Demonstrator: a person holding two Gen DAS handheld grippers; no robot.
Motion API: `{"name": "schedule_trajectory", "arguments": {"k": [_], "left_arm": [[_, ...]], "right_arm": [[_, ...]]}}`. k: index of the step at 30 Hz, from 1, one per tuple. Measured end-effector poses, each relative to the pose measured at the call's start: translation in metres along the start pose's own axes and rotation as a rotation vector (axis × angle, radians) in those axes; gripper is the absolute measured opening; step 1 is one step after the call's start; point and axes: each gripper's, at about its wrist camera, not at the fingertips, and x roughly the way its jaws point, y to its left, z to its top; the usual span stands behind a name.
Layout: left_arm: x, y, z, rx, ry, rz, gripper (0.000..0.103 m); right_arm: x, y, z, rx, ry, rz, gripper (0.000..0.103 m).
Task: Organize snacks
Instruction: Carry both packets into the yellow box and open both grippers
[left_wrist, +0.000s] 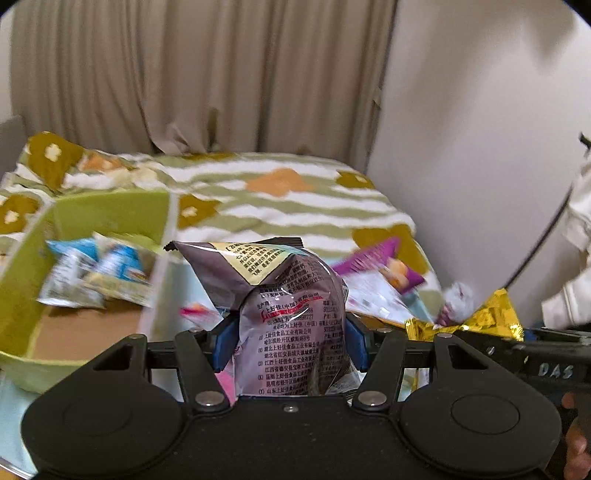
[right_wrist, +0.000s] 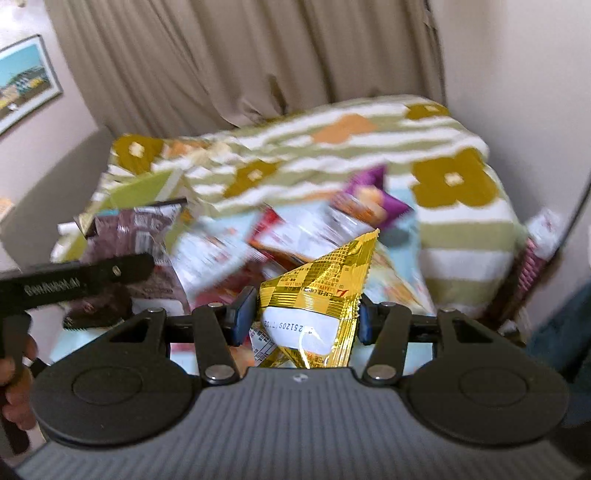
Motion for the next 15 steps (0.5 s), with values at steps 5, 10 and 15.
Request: {"name": "schedule_trajectory", "arguments": {"k": [5,10,15], "left_arm": [[-0.017,0.055,0.021,-0.019,-0.044,0.053,0.063],[-0.021,0.119,0.038,-0.044,-0.047,0.1,0.064],[-0.01,0.179,0.043,-0.065,-0.012,0.12,0.064]], "right_arm": [[0.01,0.055,0.027,-0.008,-0.04,0.078,0.068],[0.031,0.119,0.049,-0.039,-0.074,0.128,0.068],[0.066,0.178,0.065,-0.054,-0.07,0.159,0.068]]}}
